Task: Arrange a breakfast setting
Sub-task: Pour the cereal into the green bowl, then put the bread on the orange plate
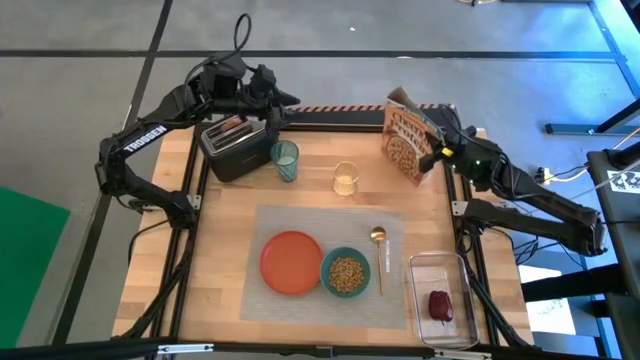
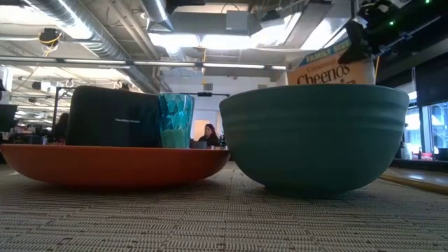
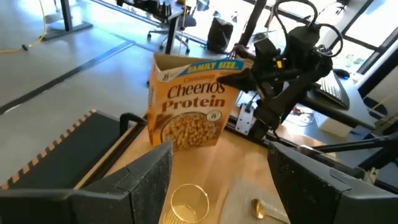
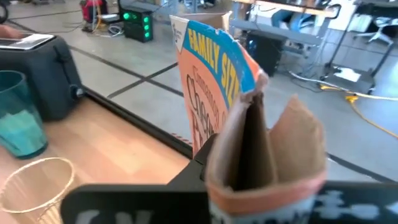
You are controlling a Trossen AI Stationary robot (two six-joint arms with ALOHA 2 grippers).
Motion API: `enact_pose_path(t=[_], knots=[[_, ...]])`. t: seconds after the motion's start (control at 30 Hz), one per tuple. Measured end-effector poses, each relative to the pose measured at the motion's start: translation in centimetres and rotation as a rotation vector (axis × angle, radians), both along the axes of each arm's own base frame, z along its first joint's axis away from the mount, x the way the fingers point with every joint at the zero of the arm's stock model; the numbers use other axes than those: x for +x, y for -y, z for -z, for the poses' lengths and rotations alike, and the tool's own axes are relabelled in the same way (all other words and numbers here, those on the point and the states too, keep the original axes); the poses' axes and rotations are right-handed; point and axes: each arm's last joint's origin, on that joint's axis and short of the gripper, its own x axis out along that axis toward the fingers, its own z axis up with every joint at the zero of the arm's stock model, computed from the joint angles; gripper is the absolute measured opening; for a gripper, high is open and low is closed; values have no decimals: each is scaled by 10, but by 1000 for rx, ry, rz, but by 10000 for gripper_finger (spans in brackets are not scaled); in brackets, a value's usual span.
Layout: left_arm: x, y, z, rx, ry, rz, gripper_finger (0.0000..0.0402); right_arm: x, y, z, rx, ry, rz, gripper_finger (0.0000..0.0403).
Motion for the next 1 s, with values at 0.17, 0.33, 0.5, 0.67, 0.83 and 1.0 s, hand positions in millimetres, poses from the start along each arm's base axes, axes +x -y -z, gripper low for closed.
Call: enact_pose_path(t=[0.17,0.33,0.5,0.67,0.83,1.0], knots=[[1,1,1,1,-6,-9,258,-2,-1,1,-8,-18,2,16],[3,8,6,-15,-57,-7,258,-3,-2,6,46,-34,10,71],[5,20,14,6,-169,-40,258,-4,-2,8,60,-42,10,139],[7,30,19,13,-229,-34,258,-7,-4,-5,42,-5,10,192],[8,35,21,11,-260,-38,258,-12,-6,-33,-5,61,5,225],[6,36,24,12,-301,-90,258,-19,-10,-59,-55,117,-1,238]])
